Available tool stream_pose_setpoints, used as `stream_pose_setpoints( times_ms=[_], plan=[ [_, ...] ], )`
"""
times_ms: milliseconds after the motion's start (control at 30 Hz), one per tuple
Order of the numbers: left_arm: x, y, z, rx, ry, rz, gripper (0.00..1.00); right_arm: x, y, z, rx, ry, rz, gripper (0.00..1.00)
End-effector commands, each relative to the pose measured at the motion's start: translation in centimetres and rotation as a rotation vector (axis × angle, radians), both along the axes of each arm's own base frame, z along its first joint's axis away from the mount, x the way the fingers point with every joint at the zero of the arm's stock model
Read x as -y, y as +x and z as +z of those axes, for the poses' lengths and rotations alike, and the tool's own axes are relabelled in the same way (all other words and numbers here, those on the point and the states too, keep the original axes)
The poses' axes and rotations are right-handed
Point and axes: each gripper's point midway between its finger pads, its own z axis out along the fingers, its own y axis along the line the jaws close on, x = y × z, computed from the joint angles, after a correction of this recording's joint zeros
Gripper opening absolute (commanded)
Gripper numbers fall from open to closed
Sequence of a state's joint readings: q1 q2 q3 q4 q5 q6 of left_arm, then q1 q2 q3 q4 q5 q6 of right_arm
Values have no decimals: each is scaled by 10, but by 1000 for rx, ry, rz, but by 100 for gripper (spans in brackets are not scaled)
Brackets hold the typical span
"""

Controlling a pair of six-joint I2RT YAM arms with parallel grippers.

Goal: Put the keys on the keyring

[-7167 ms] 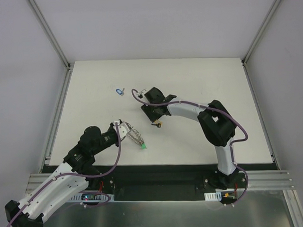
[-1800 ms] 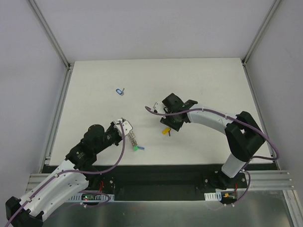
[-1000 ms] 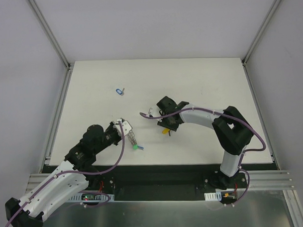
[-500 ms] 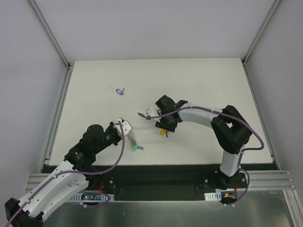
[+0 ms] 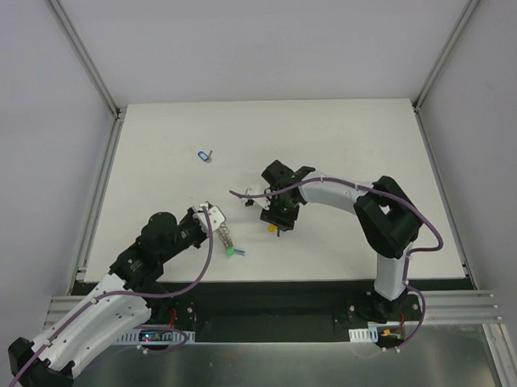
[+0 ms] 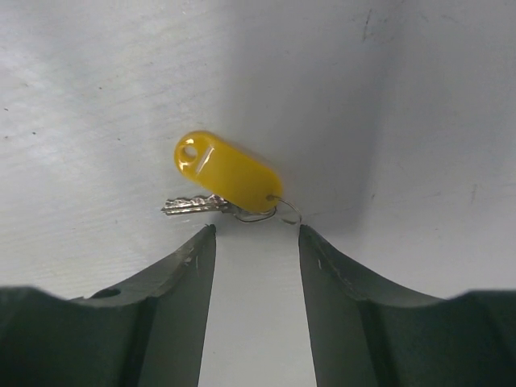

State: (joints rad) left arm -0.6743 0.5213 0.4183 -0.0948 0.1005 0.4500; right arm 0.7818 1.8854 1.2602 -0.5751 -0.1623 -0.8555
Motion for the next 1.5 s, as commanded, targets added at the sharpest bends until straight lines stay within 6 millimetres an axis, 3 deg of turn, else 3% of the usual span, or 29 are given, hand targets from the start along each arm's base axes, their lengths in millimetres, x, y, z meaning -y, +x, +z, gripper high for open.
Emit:
stream_pose_setpoints(
  times_ms=[0, 133, 333, 433, 567, 833, 1067, 1467],
  plan=[
    [5, 5, 36, 90, -55, -12, 0, -16, -24, 19, -115, 94, -48, 49],
    [3, 5, 36, 93, -53, -5, 0, -21, -33, 34, -145, 179, -114, 49],
    [1, 5, 38, 104, -53, 1, 0, -10, -1, 68, -222, 400, -276, 49],
    [0, 5, 39, 107, -52, 4, 0, -6, 11, 74, -222, 431, -276, 48],
    [-1, 5, 39, 110, -49, 9, 0, -9, 12, 67, -235, 426, -211, 42],
    [0, 4, 37, 100, -46, 0, 0, -16, 17, 50, -300, 397, -123, 42],
    [1, 4, 35, 91, -40, -3, 0, -28, 7, 35, -356, 337, -58, 43],
    [3, 2, 36, 86, -48, -18, 0, -34, 5, 23, -406, 298, -71, 43]
  ],
)
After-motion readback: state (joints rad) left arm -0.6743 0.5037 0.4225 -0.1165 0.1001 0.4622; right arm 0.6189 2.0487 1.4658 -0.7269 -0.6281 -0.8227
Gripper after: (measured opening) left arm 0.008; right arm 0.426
